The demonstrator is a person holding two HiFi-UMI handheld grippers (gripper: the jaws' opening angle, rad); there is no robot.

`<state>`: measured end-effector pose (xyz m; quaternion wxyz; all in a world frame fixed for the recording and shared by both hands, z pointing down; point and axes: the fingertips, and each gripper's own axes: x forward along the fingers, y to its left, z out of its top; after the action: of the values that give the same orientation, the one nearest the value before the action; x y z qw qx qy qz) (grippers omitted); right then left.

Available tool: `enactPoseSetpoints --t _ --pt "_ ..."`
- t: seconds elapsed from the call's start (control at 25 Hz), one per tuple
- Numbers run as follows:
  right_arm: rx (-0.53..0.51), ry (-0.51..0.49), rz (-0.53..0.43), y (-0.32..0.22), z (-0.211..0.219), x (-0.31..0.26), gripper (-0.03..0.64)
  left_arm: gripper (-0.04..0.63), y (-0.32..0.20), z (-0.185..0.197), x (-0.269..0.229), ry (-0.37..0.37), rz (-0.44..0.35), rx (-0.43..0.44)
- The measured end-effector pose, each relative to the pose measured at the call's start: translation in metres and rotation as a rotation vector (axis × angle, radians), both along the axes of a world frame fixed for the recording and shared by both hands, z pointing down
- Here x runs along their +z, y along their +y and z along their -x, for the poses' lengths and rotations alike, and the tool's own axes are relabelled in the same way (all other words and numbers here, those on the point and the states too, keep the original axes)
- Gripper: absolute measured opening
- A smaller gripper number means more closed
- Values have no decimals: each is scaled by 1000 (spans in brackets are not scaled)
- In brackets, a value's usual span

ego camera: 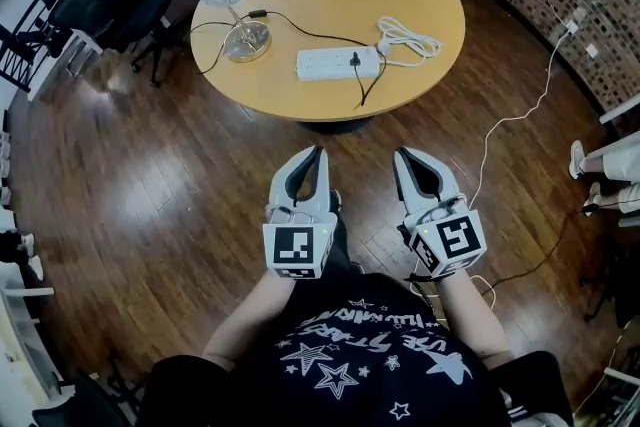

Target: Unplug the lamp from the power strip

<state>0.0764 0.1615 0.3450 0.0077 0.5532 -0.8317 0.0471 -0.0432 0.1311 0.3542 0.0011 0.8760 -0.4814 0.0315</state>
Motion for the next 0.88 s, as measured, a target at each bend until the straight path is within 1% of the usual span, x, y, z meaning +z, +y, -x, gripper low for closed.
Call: enactPoseSetpoints --t 0.12,0.28,0.44,0.6,0.72,0.88 --pt "8 7 9 -28 -4 1 9 5 -31 -5 4 11 25 11" --pt "12 11 24 -71 -6 8 9 5 -78 -10 12 0 26 20" --pt "36 17 56 -113 -6 18 9 5 -119 -17 26 -16 49 80" --pt "54 32 103 -149 -9 34 9 5 -158 -15 45 -44 95 101" --pt "62 40 145 -167 -12 52 9 5 -180 -15 60 -50 127 132" --pt "59 62 184 -191 -14 75 9 5 -205 -17 74 -58 143 173"
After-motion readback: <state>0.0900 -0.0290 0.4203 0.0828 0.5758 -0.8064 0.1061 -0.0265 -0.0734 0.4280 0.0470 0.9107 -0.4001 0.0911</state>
